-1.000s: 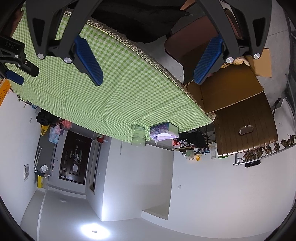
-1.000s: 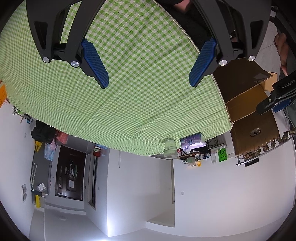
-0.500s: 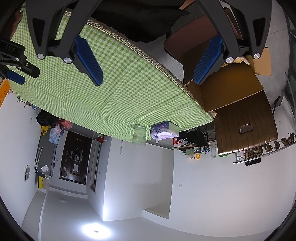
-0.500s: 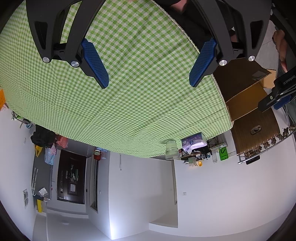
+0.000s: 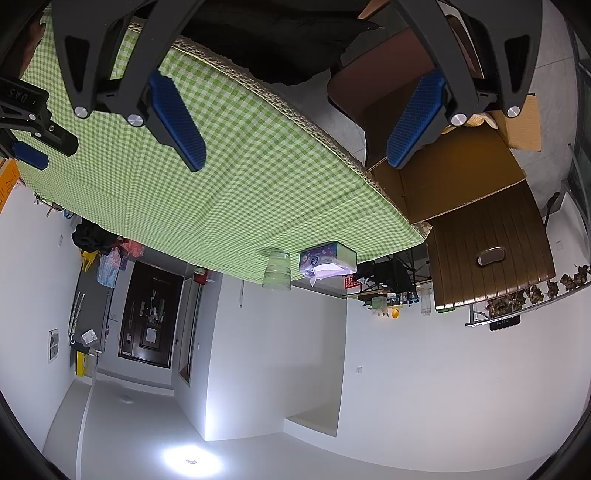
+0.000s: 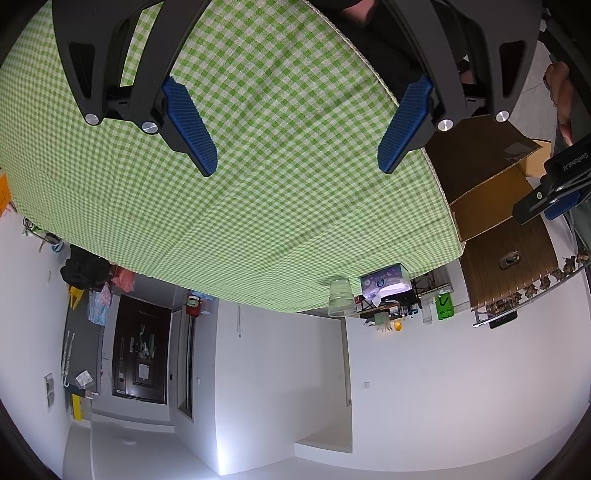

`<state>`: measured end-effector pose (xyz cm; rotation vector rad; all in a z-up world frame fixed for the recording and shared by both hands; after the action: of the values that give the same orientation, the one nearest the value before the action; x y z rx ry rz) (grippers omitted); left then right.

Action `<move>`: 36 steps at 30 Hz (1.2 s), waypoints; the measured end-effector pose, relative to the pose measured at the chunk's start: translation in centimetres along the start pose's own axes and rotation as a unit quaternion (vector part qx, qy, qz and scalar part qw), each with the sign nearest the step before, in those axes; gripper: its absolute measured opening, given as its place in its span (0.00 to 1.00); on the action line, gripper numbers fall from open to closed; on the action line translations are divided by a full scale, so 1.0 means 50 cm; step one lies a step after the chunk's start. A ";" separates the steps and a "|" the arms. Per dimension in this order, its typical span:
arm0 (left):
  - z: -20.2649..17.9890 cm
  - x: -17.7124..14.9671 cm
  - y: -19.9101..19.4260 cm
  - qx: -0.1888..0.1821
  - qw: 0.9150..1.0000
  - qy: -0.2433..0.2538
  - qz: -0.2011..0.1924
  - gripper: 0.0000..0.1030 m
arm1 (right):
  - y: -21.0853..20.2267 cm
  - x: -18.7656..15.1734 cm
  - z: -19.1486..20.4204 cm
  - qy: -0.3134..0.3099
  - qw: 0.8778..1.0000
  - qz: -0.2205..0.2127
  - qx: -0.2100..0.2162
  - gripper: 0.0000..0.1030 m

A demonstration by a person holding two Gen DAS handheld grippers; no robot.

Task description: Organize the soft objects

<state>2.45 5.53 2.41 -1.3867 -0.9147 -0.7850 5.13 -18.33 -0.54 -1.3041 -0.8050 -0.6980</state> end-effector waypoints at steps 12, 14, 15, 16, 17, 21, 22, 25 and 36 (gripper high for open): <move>-0.004 0.003 0.002 0.002 1.000 0.002 0.000 0.93 | -0.001 0.005 -0.004 -0.001 1.000 -0.001 -0.003 0.83; -0.005 0.003 0.002 0.002 1.000 0.003 -0.001 0.93 | -0.002 0.006 -0.005 -0.003 1.000 -0.002 -0.002 0.83; -0.006 0.003 0.001 0.002 1.000 0.003 -0.001 0.93 | -0.002 0.006 -0.005 -0.003 1.000 -0.002 -0.002 0.83; -0.007 0.002 0.002 0.003 1.000 0.003 -0.001 0.93 | -0.001 0.006 -0.005 -0.003 1.000 -0.001 -0.001 0.83; -0.007 0.003 0.001 0.003 1.000 0.003 -0.002 0.93 | -0.001 0.005 -0.005 -0.003 1.000 -0.001 -0.001 0.83; -0.007 0.002 0.001 0.003 1.000 0.004 -0.002 0.93 | -0.001 0.004 -0.005 -0.002 1.000 0.000 0.000 0.83; -0.008 0.001 0.001 0.002 1.000 0.004 -0.002 0.93 | -0.001 0.004 -0.006 -0.001 1.000 0.000 0.001 0.83; -0.010 0.000 -0.002 0.005 1.000 0.006 -0.005 0.93 | -0.001 0.001 -0.009 0.000 1.000 0.001 0.002 0.83; -0.016 -0.001 -0.009 0.007 1.000 0.009 -0.018 0.93 | 0.004 -0.003 -0.014 0.003 1.000 0.006 0.006 0.83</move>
<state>2.11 4.70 2.60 -1.3524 -0.9319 -0.8140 5.31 -19.00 -0.83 -1.2952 -0.7940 -0.6864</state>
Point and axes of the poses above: each gripper's, at about its wrist camera, not at the fingertips, and y roughly the way its jaws point, z to its left, x to its top, the point moved 2 cm from there along y, roughly the way its jaws point, and after that the axes turned 3 degrees about y, right-handed, at the moved point
